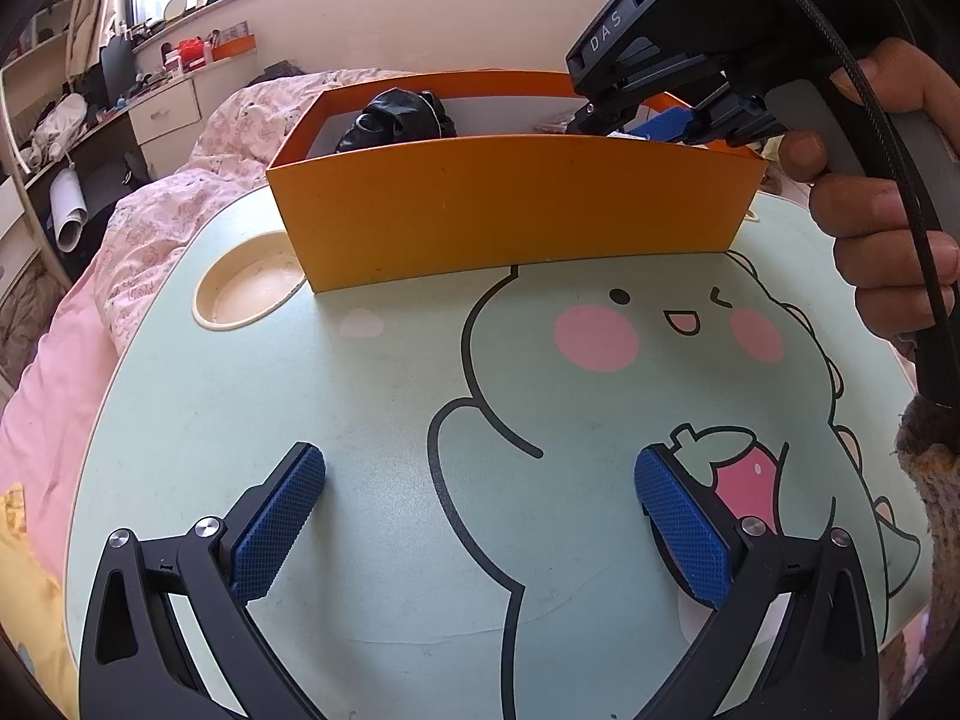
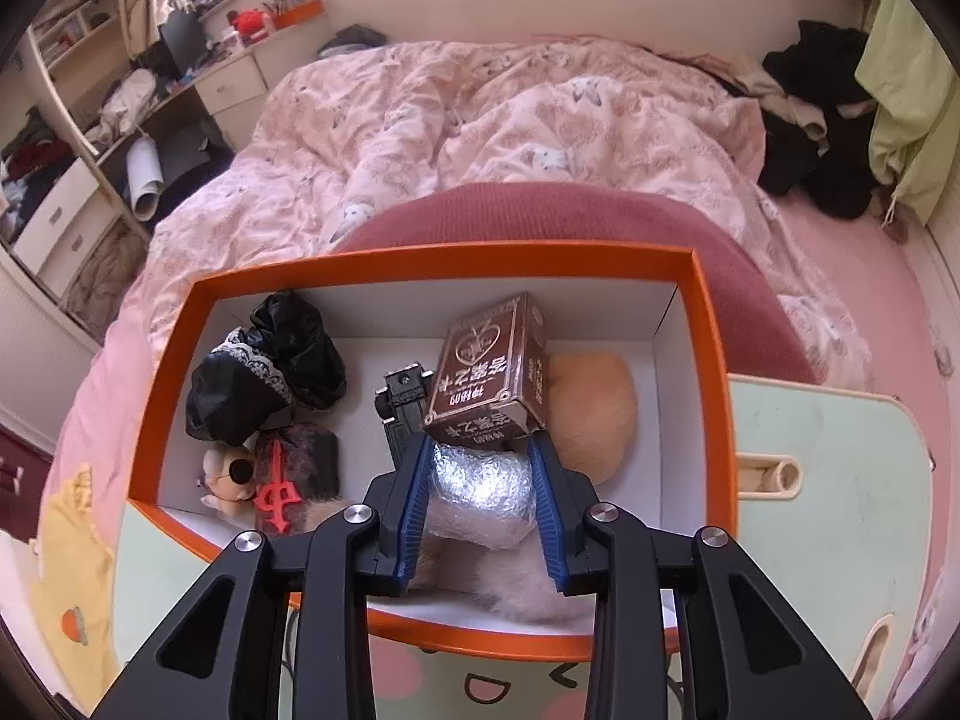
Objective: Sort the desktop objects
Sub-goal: 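Lift the plastic-wrapped bundle from the orange box with the right gripper onto the table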
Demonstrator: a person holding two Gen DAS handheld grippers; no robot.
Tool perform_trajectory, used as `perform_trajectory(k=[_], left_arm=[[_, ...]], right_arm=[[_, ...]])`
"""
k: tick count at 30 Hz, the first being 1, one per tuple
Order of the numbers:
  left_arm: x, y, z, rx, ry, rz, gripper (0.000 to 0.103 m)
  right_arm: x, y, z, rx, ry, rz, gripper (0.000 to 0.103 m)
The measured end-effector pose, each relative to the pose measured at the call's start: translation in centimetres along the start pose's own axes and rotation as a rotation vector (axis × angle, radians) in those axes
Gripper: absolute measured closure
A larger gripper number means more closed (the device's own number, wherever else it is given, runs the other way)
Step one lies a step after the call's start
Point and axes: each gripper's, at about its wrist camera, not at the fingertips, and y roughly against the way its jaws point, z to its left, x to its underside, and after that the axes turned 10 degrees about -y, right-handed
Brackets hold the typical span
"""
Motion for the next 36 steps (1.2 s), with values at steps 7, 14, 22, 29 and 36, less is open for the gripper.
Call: perform_trajectory(k=[7,14,22,29,36], left_arm=[[0.0,-0.1,-0.1,0.001,0.000,-0.001,0.000],[0.0,-0.1,0.0,0.000,0.001,-0.001,0.000],[0.1,0.0,-0.1,0.001,0.002,-0.002,0.000],[0.1,0.1,0.0,0.000,0.003,-0.002,0.000],[0.2,0.2,0.0,-0.006,-0.002,-0.004,0.000]], right_arm=[[2.2,7.0,-2.0,-0.154,-0.054,-0.170,0.073],[9.6,10.5,-5.3,-0.323,-0.049,-0.147,0.071],[12.2,10.4,-9.3,-0.394,-0.149,-0.252,0.031],[18.1,9.7,-8.9,-0.100,0.023,-0.226,0.023],[20.1,7.2,-6.2,0.124,0.141,-0.216,0.005]])
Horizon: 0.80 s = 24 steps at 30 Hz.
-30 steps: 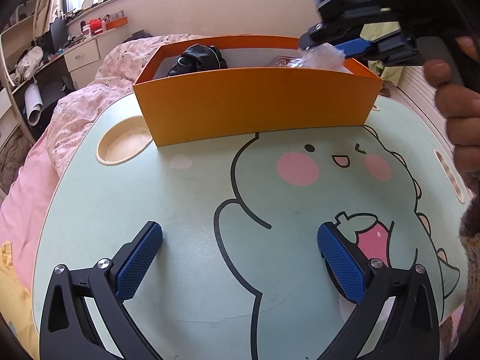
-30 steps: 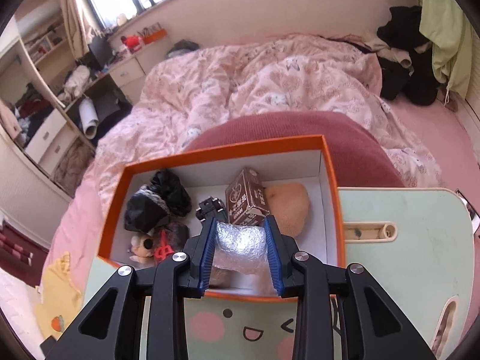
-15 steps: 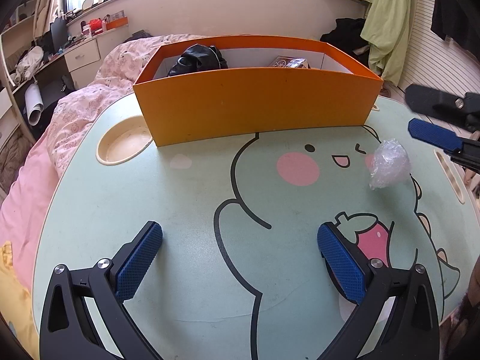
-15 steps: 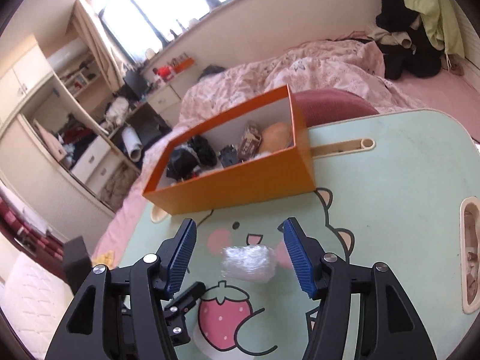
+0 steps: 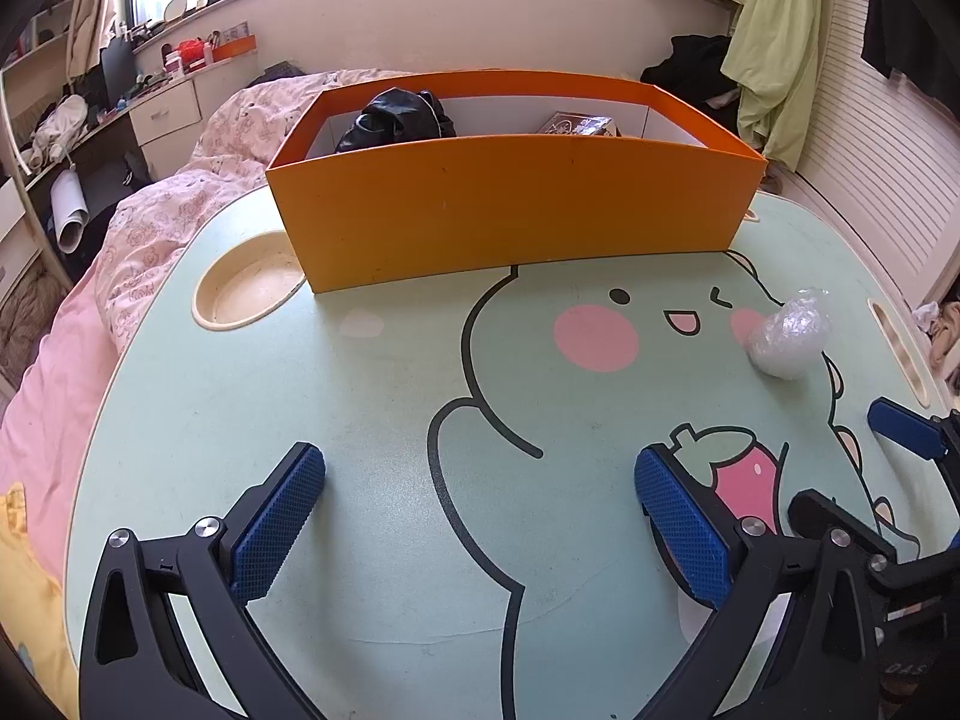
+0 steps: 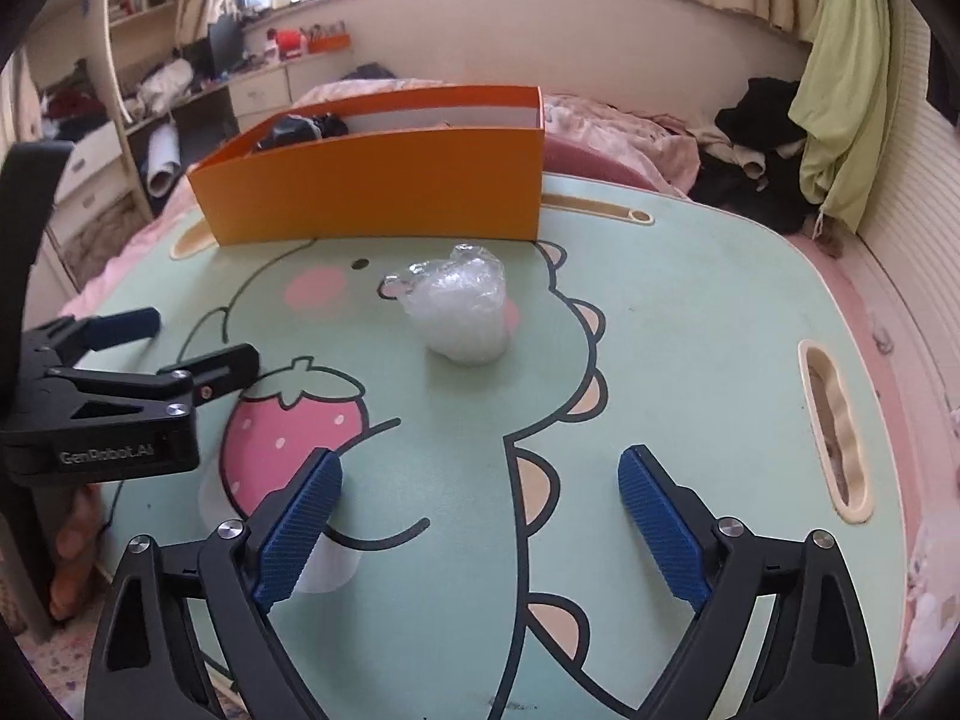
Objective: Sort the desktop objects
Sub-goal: 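Lift the plastic-wrapped bundle from the orange box with the right gripper onto the table, then reach into the orange box and grasp the brown milk carton with the left gripper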
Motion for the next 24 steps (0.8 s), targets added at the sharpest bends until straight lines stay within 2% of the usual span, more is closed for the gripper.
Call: perform_trajectory(k=[4,11,14,15,16,19,21,24], left_arm=[[-0.1,-0.1,0.0,-0.008,-0.005,0.002,0.000],[-0.3,0.2,-0.2,-0.012,-0.010,0.009,0.000],[-1.3,-0.1,-0.2,0.015,-0.030,0.092,0.000],[-2.1,0.1,-0.1,0.045,-0.037,0.123,0.000],[-3.0,0.6,-0.1,0.073,-0.036,0.113,0.000],[-6.5,4.1,0.5,0.058,-0.006,-0.048,0.000],[-9.5,5.3,0.5,0.082,-0.010,-0.096,0.000],[-14.6,3.0,0.3,0.184,-0.025,0.014,0.000]], right_arm=[[0.1,-0.4,-0.7,0.002,-0.026,0.015,0.001],[0.1,-0.5,-1.1,-0.002,-0.033,0.015,0.000],[0.4,-0.5,-1.2,-0.005,-0.036,0.016,0.000],[0.4,-0.4,-1.2,-0.006,-0.037,0.015,0.000],[0.4,-0.4,-1.2,-0.006,-0.037,0.015,0.000],[0.4,-0.4,-1.2,-0.005,-0.038,0.014,0.000],[0.4,-0.4,-1.2,-0.007,-0.039,0.014,0.000],[0.4,-0.4,-1.2,-0.010,-0.042,0.013,0.000]])
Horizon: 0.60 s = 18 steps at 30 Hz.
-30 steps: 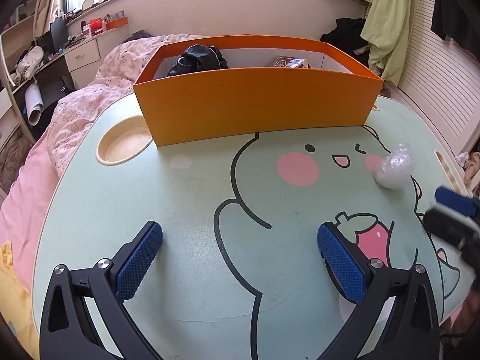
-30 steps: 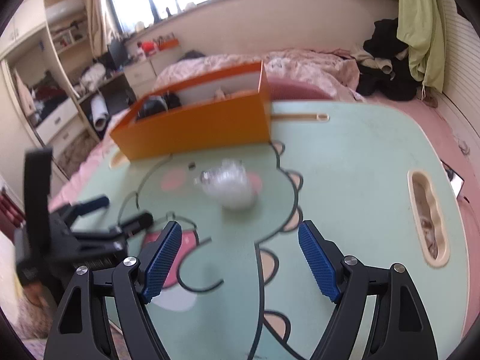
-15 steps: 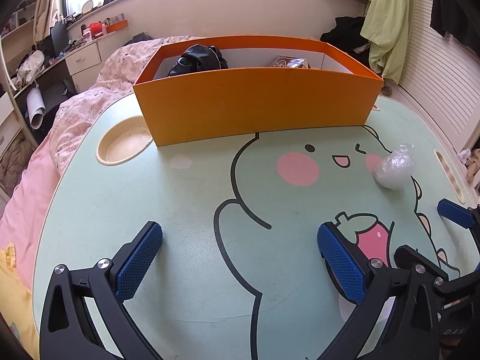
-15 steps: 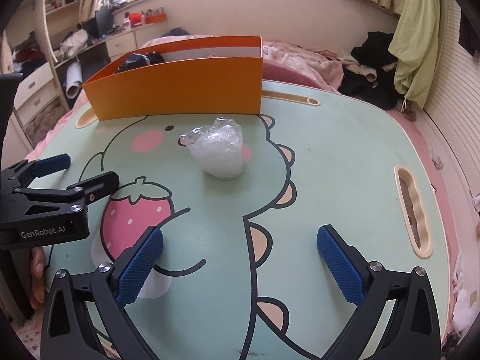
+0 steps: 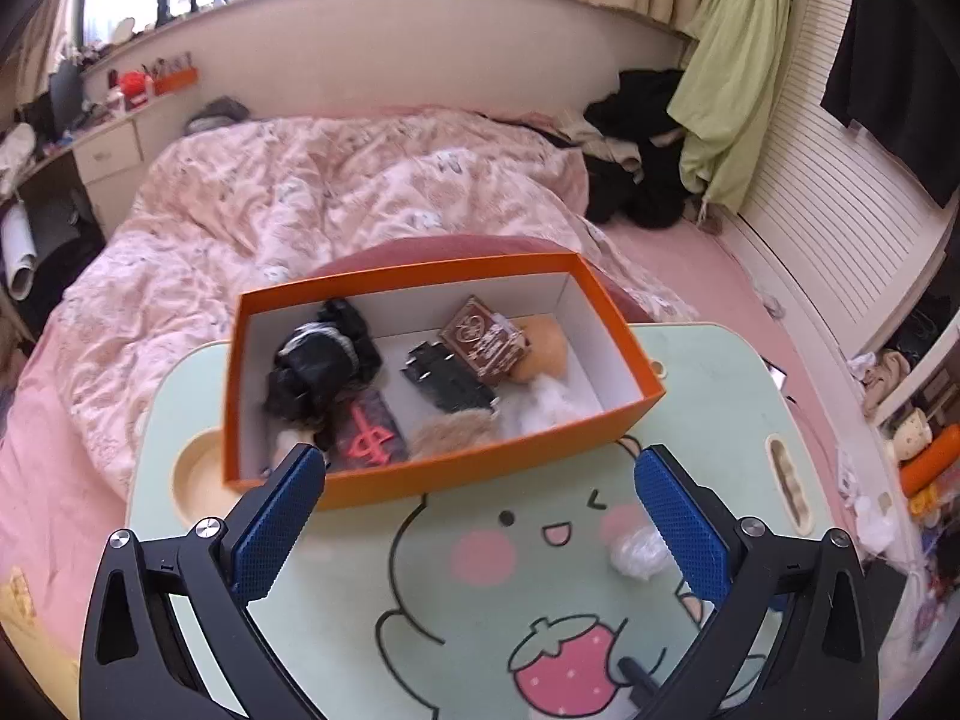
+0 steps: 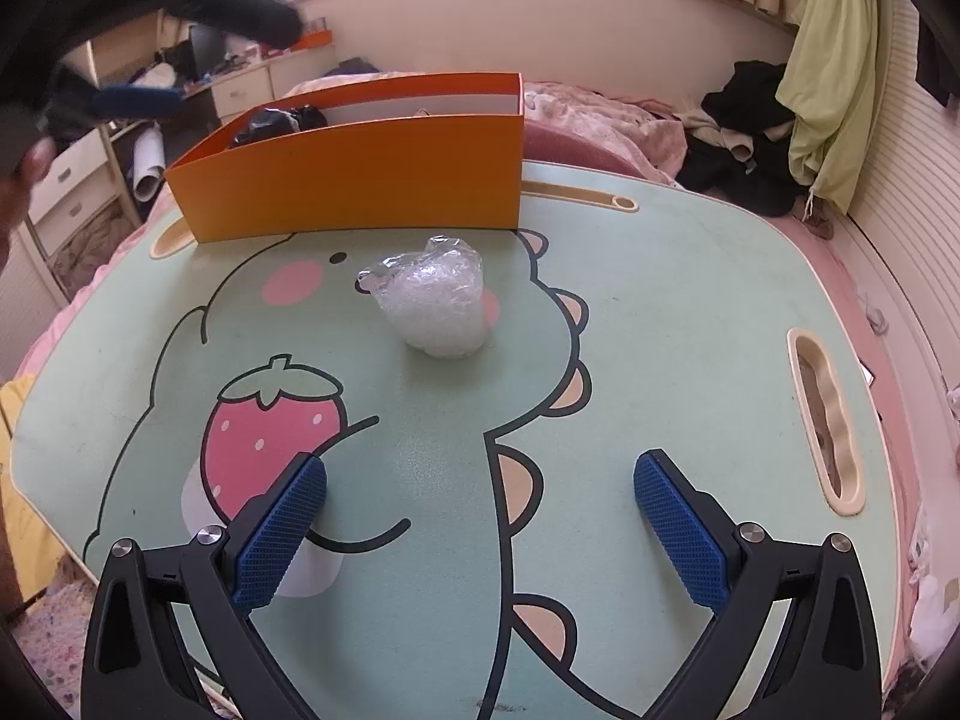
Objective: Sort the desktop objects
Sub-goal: 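Reach into the orange box and grasp the brown milk carton with the left gripper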
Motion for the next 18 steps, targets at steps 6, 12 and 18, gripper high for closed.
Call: perform_trajectory(k=[6,12,18], left_arm=[[-4.9,-8.3,1.4,0.015,0.160,0.211,0.000],[-6.2,-12.6,1.7,-0.016,0.211,0.268,0.017],[-6.3,-13.7,0.4,-0.076,0.073,0.286,0.025]], right_arm=[[0.1,0.2,-0.3,-0.010,-0.012,-0.005,0.000],[0.0,0.3,-0.8,-0.026,-0.027,-0.012,0.000],[0.0,0.5,-1.0,-0.036,-0.037,-0.016,0.000]])
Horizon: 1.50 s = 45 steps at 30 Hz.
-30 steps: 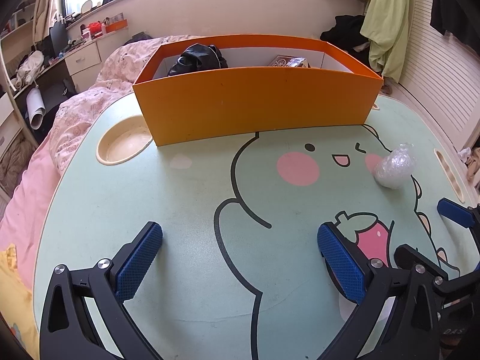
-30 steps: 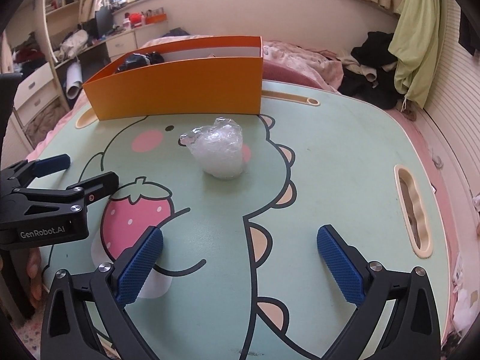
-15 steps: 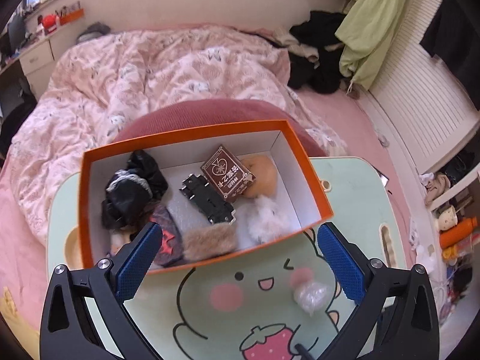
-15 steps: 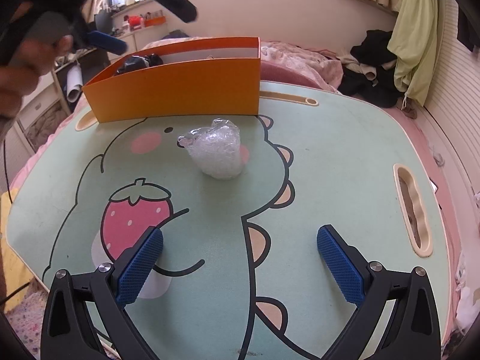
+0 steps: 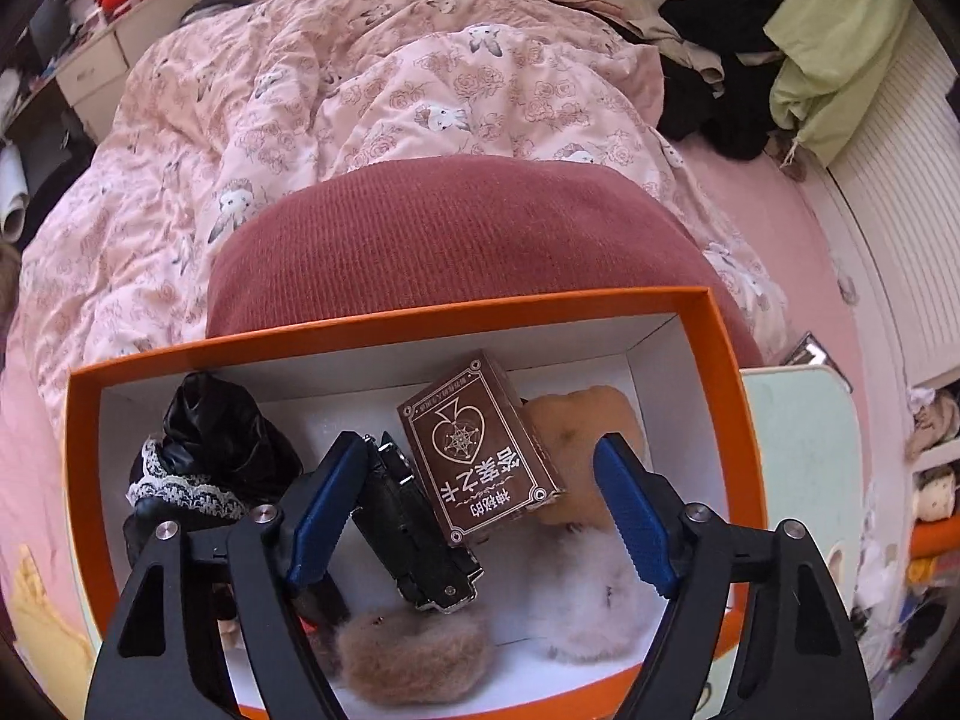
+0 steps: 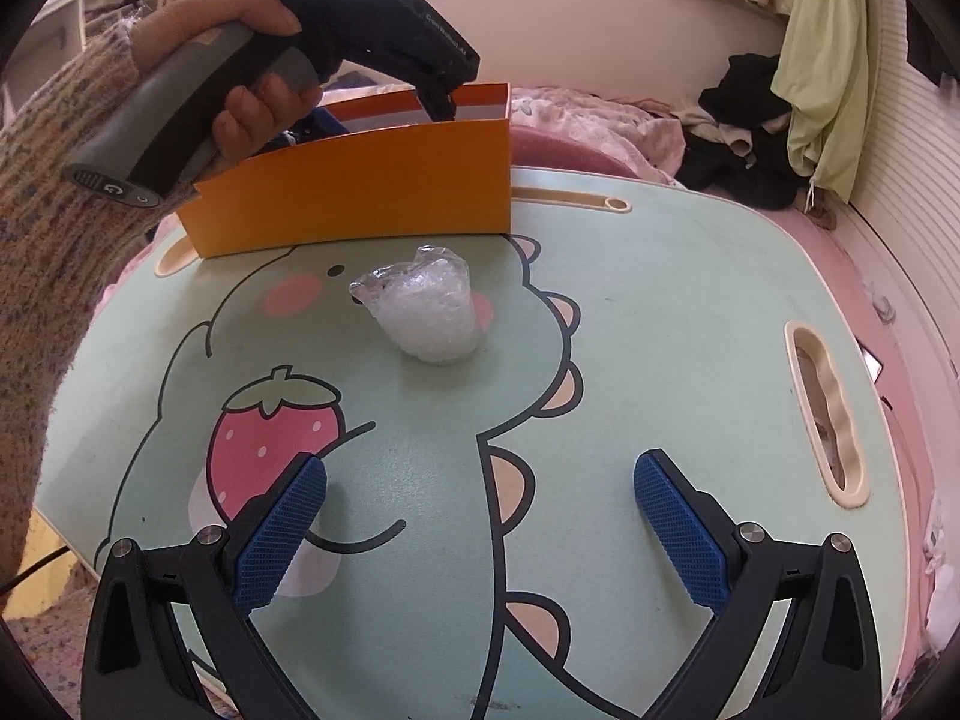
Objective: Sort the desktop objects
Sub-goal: 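Reach into the orange box and grasp the brown milk carton with the left gripper, then carry the brown carton out and set it on the table, open left gripper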
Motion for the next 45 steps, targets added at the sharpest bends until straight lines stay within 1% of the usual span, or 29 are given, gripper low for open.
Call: perform_trajectory(k=[1,2,3,4,6,7,8,9,11,16,17,18,20,21,24,28,30,32,33,35,37,39,40,42,44,45], left_arm=[[0.0,0.0,-0.2,-0.011,-0.030,-0.007,0.027],[0.0,0.1,-0.4,-0.018,-0.052,-0.014,0.031],[0.0,0.2,-0.4,-0.020,-0.067,-0.021,0.034],[0.2,0.4,-0.4,-0.012,-0.079,-0.022,0.039],[0.1,0.6,0.0,-0.001,-0.088,-0.012,0.043],[0.0,0.7,0.3,-0.007,-0.091,-0.009,0.049],[-0.1,0.7,0.5,-0.024,-0.094,-0.004,0.059],[-0.1,0.6,0.8,-0.046,-0.101,0.002,0.060],[0.0,0.7,1.2,-0.064,-0.113,-0.009,0.064],[0.3,0.6,1.4,-0.087,-0.121,-0.040,0.066],[0.3,0.6,1.4,-0.094,-0.119,-0.044,0.069],[0.3,0.7,1.5,-0.084,-0.112,-0.046,0.072],[0.3,1.2,1.7,-0.042,-0.103,-0.056,0.083],[0.4,1.5,1.7,-0.020,-0.101,-0.058,0.083],[0.6,2.5,1.8,-0.009,-0.101,-0.076,0.083],[1.8,6.1,2.5,0.084,-0.079,-0.155,0.083],[3.5,8.5,2.7,0.111,-0.086,-0.217,0.082],[5.8,10.7,2.4,0.103,-0.107,-0.280,0.082],[7.3,11.5,2.1,0.114,-0.127,-0.298,0.082],[9.9,12.2,1.9,0.173,-0.153,-0.301,0.082],[12.4,11.9,1.6,0.230,-0.161,-0.287,0.082],[14.0,10.8,1.5,0.275,-0.165,-0.264,0.082],[14.4,9.9,1.3,0.281,-0.170,-0.248,0.082],[14.9,8.0,1.0,0.255,-0.166,-0.222,0.082],[15.2,6.5,1.5,0.245,-0.129,-0.213,0.081],[15.2,5.9,1.8,0.260,-0.106,-0.210,0.081]], right_arm=[[0.0,0.0,0.0,0.000,0.000,0.000,0.000],[0.0,0.0,0.0,-0.001,-0.001,0.000,0.000],[0.0,0.0,0.0,-0.001,-0.001,0.000,0.000],[0.0,0.0,0.0,-0.001,-0.001,0.000,0.000],[0.0,0.0,0.0,0.002,-0.001,0.000,0.000],[-0.1,0.0,0.0,0.003,-0.001,0.000,0.000],[0.0,0.0,0.1,0.003,0.000,0.001,0.000],[-0.1,0.0,0.1,0.004,0.000,0.001,0.000],[0.0,0.0,0.0,0.004,0.000,0.001,0.000],[0.0,0.0,0.0,0.005,0.001,0.000,0.000],[0.0,0.0,0.0,0.006,0.002,0.001,0.000],[0.0,0.0,0.0,0.005,0.002,0.001,0.000],[0.0,0.0,0.0,0.003,0.000,0.000,0.000],[0.0,0.0,0.0,0.003,0.000,0.000,0.000],[0.0,0.0,0.0,0.007,0.003,0.001,0.000],[0.0,-0.1,0.0,0.005,0.001,0.001,0.000],[0.0,-0.1,0.1,0.006,0.001,0.001,0.000],[0.0,-0.1,0.0,0.007,0.003,0.001,0.000],[0.0,-0.1,0.0,0.007,0.003,0.001,0.000],[0.0,0.0,0.0,0.008,0.002,0.001,0.000],[0.0,-0.1,0.0,0.009,0.003,0.001,0.000],[0.0,-0.1,0.0,0.015,0.007,0.003,0.000],[0.0,-0.1,0.0,0.017,0.009,0.004,0.000],[0.1,0.0,-0.1,0.020,0.011,0.005,0.000],[0.1,0.0,0.0,0.021,0.011,0.005,0.000],[0.1,0.0,0.0,0.023,0.012,0.005,0.000]])
